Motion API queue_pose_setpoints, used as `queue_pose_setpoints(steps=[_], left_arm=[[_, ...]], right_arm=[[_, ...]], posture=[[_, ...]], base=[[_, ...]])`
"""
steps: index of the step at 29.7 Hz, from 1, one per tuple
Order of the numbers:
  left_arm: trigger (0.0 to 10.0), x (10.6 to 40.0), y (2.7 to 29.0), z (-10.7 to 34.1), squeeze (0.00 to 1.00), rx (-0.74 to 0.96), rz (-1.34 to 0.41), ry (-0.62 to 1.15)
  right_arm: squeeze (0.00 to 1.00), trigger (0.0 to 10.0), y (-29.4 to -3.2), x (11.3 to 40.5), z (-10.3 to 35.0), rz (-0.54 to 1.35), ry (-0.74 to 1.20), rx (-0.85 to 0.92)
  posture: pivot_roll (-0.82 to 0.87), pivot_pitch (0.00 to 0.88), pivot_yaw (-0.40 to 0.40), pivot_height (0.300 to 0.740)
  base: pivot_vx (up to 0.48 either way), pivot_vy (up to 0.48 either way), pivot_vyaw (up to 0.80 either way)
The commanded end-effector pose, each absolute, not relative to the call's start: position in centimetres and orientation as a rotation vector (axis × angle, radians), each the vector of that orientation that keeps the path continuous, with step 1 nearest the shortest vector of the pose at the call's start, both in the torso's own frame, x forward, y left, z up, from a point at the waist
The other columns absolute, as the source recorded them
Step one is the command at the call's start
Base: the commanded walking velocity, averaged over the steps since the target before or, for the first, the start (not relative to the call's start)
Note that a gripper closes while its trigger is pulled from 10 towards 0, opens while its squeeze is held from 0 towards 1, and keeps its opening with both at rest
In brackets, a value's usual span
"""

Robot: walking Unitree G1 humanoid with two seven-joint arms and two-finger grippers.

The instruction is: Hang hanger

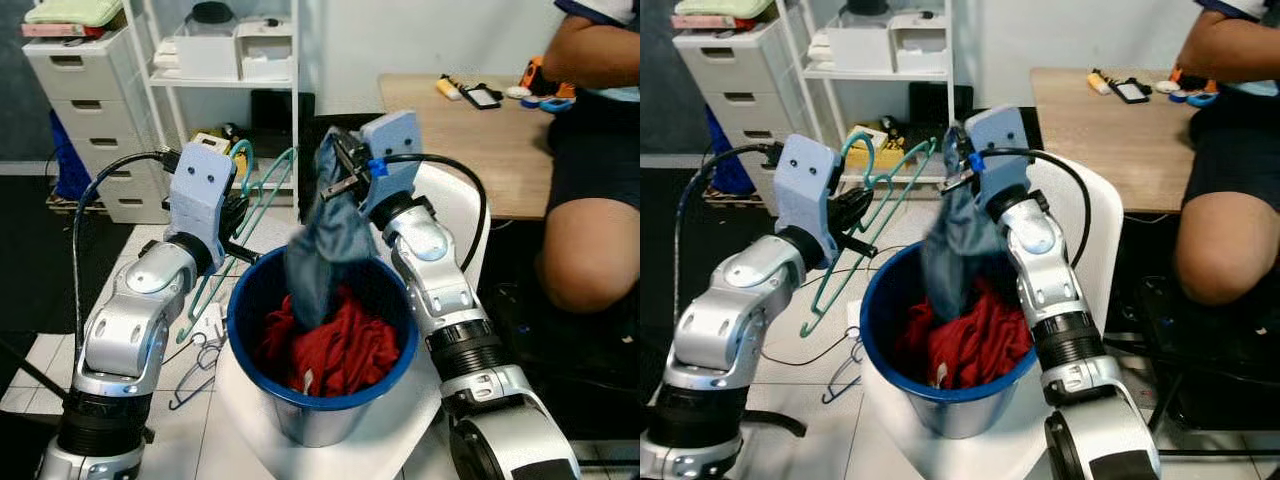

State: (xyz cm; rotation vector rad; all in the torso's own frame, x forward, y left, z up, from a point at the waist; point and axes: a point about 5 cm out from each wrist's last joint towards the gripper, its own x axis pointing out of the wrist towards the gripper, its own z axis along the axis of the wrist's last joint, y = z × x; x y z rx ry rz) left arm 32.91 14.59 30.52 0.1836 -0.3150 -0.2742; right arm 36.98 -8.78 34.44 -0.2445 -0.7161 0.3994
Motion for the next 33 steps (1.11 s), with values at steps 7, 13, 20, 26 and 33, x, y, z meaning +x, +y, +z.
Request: queue_pose_setpoints(steps=[7, 13, 20, 26, 33], left_arm=[[10.0, 32.9, 13.3, 31.9, 0.00, 0.118, -0.294, -0.401], [10.0, 32.5, 13.1, 30.9, 0.00, 0.113, -0.297, -0.389], [10.0, 32.3, 13.9, 30.3, 0.00, 0.083, -0.268, -0.383], [10.0, 33.0, 13.4, 30.2, 0.00, 0.098, -0.263, -0.391], [10.0, 33.0, 13.5, 30.6, 0.00, 0.100, -0.250, -0.404]], right_arm=[[0.00, 10.0, -10.5, 33.6, 41.5, 0.320, -0.999, -0.194], [0.00, 10.0, -13.7, 33.5, 37.8, 0.160, -0.859, -0.171], [0.00, 10.0, -15.9, 32.2, 35.4, 0.066, -0.801, -0.177], [0.00, 10.0, -16.5, 32.0, 34.0, 0.060, -0.747, -0.223], [0.00, 10.0, -15.7, 31.9, 34.3, 0.067, -0.746, -0.202]], posture=[[-0.06, 0.185, -0.019, 0.740], [-0.06, 0.163, -0.016, 0.740], [-0.08, 0.129, 0.006, 0.740], [-0.09, 0.105, 0.014, 0.740], [-0.07, 0.111, 0.011, 0.740]], base=[[0.000, 0.000, 0.00], [0.000, 0.000, 0.00], [0.000, 0.000, 0.00], [0.000, 0.000, 0.00], [0.000, 0.000, 0.00]])
